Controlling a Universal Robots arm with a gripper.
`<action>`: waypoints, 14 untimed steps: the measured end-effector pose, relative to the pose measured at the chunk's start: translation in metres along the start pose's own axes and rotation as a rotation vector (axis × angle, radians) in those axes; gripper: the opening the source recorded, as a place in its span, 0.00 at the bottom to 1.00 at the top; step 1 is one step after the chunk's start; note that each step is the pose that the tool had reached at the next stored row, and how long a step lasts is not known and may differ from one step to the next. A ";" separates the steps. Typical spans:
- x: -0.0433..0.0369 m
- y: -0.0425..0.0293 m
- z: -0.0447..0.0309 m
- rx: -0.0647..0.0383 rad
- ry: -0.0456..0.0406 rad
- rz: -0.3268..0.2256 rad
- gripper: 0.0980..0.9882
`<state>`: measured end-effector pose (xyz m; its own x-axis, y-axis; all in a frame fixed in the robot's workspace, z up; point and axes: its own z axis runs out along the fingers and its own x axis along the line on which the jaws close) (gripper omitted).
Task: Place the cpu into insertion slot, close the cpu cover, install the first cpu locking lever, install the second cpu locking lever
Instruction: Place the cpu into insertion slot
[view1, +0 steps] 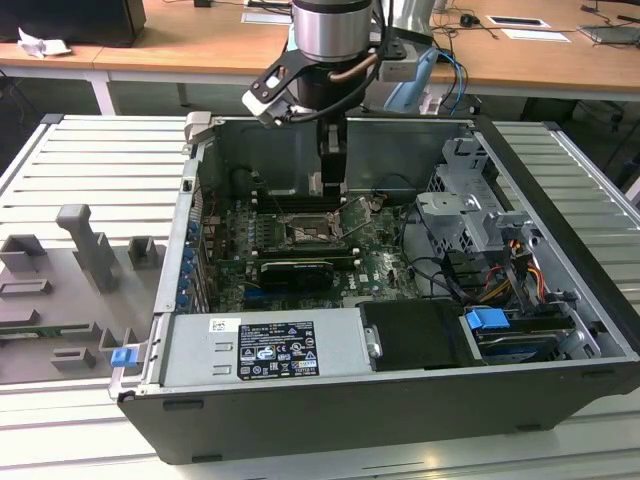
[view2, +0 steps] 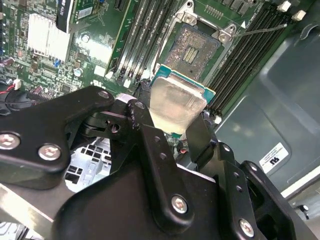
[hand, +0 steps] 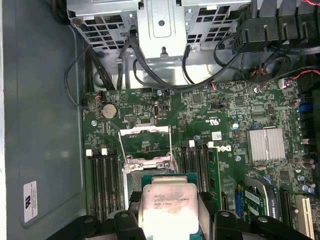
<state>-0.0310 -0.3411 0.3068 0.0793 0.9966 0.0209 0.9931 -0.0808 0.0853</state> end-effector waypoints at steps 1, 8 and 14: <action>0.0000 -0.0009 0.0030 0.000 0.0004 -0.004 0.48; 0.0005 -0.0038 0.0223 0.000 0.0028 -0.032 0.48; 0.0004 -0.0040 0.0248 0.000 0.0028 -0.034 0.48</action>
<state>-0.0327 -0.3400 0.2818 0.0456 0.9987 0.0208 0.9952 -0.0472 0.0863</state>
